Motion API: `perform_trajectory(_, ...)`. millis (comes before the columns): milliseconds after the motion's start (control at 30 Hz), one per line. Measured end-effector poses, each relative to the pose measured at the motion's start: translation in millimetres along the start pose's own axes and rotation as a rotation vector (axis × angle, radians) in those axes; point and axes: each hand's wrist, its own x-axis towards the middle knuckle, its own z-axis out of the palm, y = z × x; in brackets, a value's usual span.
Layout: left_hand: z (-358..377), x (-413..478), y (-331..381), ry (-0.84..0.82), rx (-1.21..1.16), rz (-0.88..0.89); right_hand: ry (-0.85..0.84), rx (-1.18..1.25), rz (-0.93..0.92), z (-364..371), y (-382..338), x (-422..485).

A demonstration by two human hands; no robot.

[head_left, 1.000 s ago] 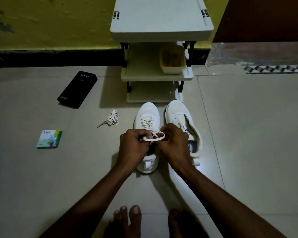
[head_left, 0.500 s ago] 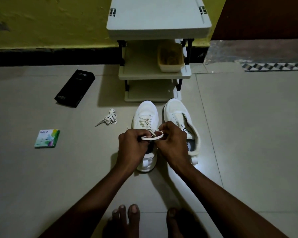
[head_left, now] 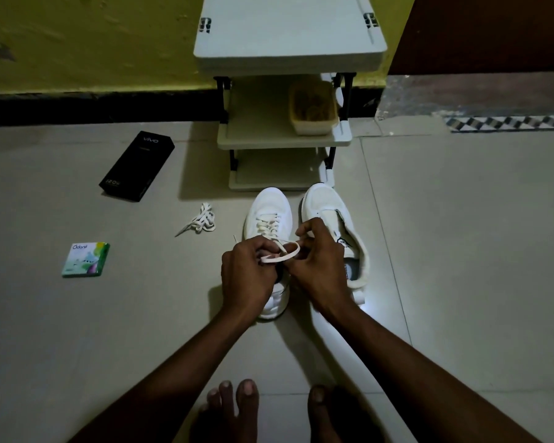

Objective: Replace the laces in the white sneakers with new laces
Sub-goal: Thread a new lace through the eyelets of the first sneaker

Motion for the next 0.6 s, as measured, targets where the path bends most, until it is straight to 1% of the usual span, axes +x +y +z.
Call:
perform_trajectory(167,-0.9,-0.6,2.3,0.040,-0.146,-0.094,-0.063,-0.062,-0.038,0.0,1.8,1.3)
perform_trajectory(267,1.9,2.7,6.2,0.086,-0.115,-0.134,-0.069,-0.092,-0.061,-0.2,1.6,3.9)
perform_trajectory(333,4.0,3.4,8.5,0.128,0.012,-0.046,-0.078,-0.086,-0.074,0.2,0.2,6.6)
perform_trajectory(400,5.8,3.0,9.2,0.127,0.116,0.059,-0.082,-0.079,-0.090,1.3,-1.7,7.2)
perform_trajectory(467,6.8,4.1,9.4,0.122,0.117,0.097,-0.068,-0.097,-0.105,3.8,-3.4,6.6)
perform_trajectory(600,7.1,5.7,8.5,0.139,0.072,0.095,-0.053,-0.172,-0.121,5.9,-7.1,7.2)
